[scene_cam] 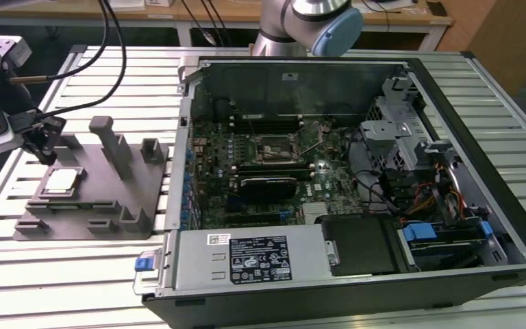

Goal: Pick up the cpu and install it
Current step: 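Pick up the cpu and move it towards the insertion slot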

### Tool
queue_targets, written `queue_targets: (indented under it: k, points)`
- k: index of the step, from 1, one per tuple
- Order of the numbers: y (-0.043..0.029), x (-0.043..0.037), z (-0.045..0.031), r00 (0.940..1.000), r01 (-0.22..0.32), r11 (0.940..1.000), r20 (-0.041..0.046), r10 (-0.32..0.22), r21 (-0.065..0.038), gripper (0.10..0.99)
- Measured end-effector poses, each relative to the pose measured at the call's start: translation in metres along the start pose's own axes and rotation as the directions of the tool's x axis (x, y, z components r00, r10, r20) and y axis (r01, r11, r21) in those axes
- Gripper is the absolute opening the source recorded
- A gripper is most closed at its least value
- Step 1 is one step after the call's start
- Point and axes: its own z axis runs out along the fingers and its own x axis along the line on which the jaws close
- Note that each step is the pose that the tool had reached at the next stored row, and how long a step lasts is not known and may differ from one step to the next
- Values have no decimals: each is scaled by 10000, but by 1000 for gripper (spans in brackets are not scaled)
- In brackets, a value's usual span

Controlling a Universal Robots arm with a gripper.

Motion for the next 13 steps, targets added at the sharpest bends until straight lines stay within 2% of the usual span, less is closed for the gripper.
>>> queue_targets:
  k: [13]
  points:
    - [-27, 27, 196, 10000, 0, 10000, -3, 0, 3, 106]
